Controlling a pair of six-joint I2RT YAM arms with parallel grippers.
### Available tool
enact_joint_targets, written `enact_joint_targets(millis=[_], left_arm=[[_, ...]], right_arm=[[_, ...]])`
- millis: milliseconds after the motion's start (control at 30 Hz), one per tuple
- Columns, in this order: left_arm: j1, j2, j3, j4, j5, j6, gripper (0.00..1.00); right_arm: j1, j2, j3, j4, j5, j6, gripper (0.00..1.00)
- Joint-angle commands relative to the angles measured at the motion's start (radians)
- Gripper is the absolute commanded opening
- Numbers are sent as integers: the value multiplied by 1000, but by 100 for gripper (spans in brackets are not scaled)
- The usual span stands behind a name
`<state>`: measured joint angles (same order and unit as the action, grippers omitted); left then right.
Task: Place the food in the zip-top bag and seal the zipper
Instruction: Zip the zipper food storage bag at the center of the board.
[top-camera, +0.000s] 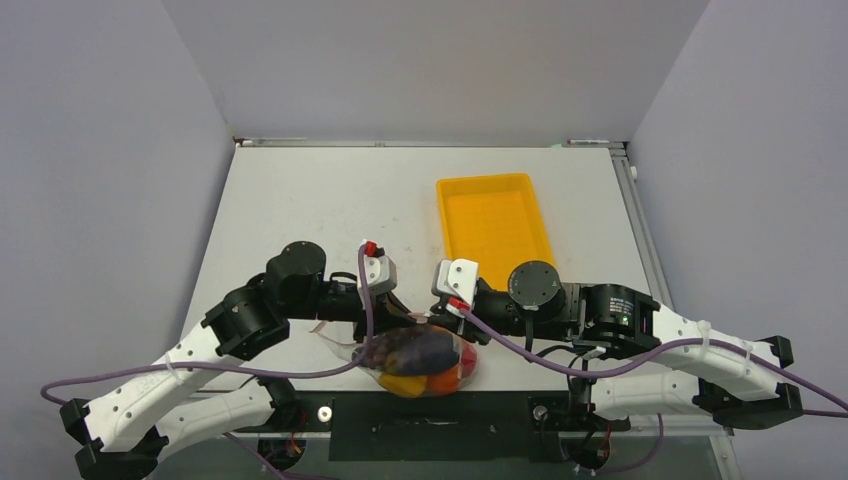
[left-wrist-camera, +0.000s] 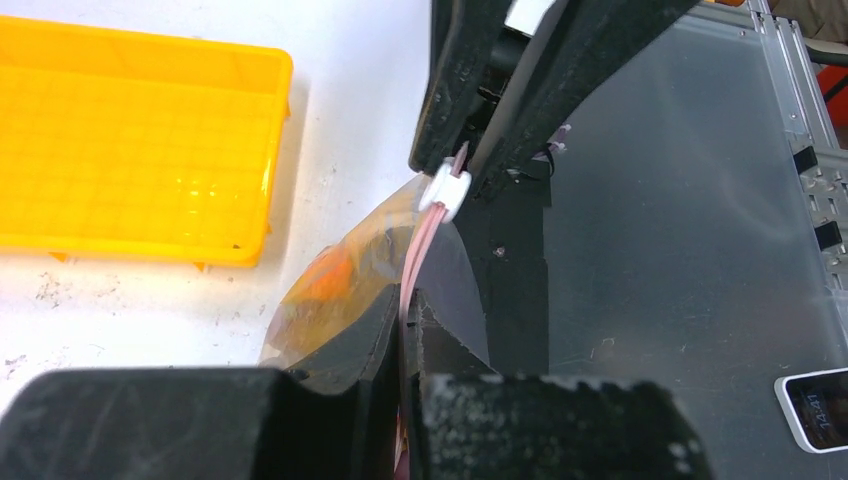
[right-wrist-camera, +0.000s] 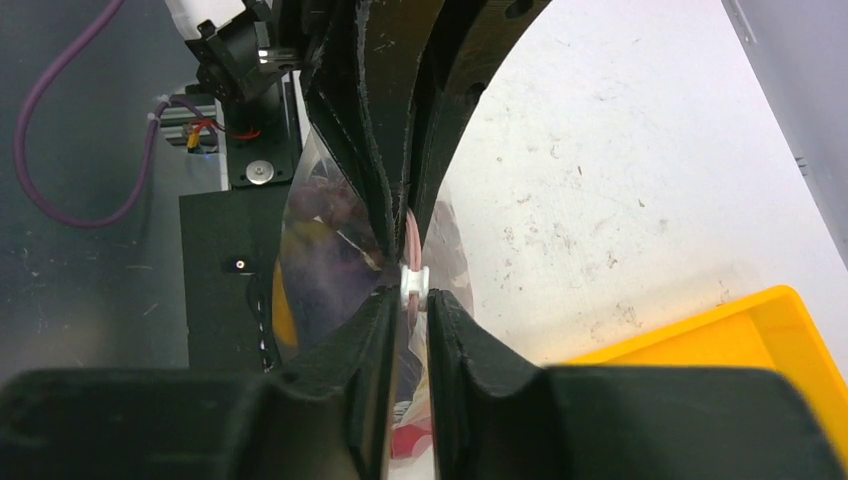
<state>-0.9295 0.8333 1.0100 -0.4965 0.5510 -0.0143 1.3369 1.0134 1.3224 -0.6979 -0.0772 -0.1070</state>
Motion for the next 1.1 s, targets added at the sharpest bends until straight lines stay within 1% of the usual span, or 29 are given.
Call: enact_joint_targets(millis=[0, 33, 133, 167, 267, 367, 433, 533, 900, 1000, 1067], left_arm=[[-2, -29, 12, 17, 29, 6, 0], [-2, -37, 9, 26, 32, 1, 0], [-2, -46, 2, 44, 52, -17, 0], [-2, -46, 1, 43, 60, -21, 0], [-2, -44, 0, 44, 72, -25, 0], [-2, -43, 0, 46, 81, -26, 0], [-2, -43, -2, 49, 87, -27, 0], [-2, -42, -2, 51, 94, -27, 0], [-2, -47, -9, 51, 109, -24, 0], [-2, -55, -12, 50, 106, -23, 0], [-2, -61, -12, 50, 102, -23, 0]], right_arm=[[7, -47, -11, 71, 20, 0, 23], [7, -62, -36, 94, 19, -4, 30], [7, -106, -96, 138, -17, -24, 47], [6, -116, -114, 150, -30, -36, 51], [6, -136, -152, 170, -36, -50, 57], [6, -145, -183, 200, -50, -48, 58], [6, -142, -202, 225, -59, -45, 56], [6, -122, -208, 239, -63, -34, 48], [-1, -78, -199, 277, -89, -26, 25], [-4, -75, -198, 276, -95, -23, 22], [-5, -75, -198, 277, -98, -20, 21]])
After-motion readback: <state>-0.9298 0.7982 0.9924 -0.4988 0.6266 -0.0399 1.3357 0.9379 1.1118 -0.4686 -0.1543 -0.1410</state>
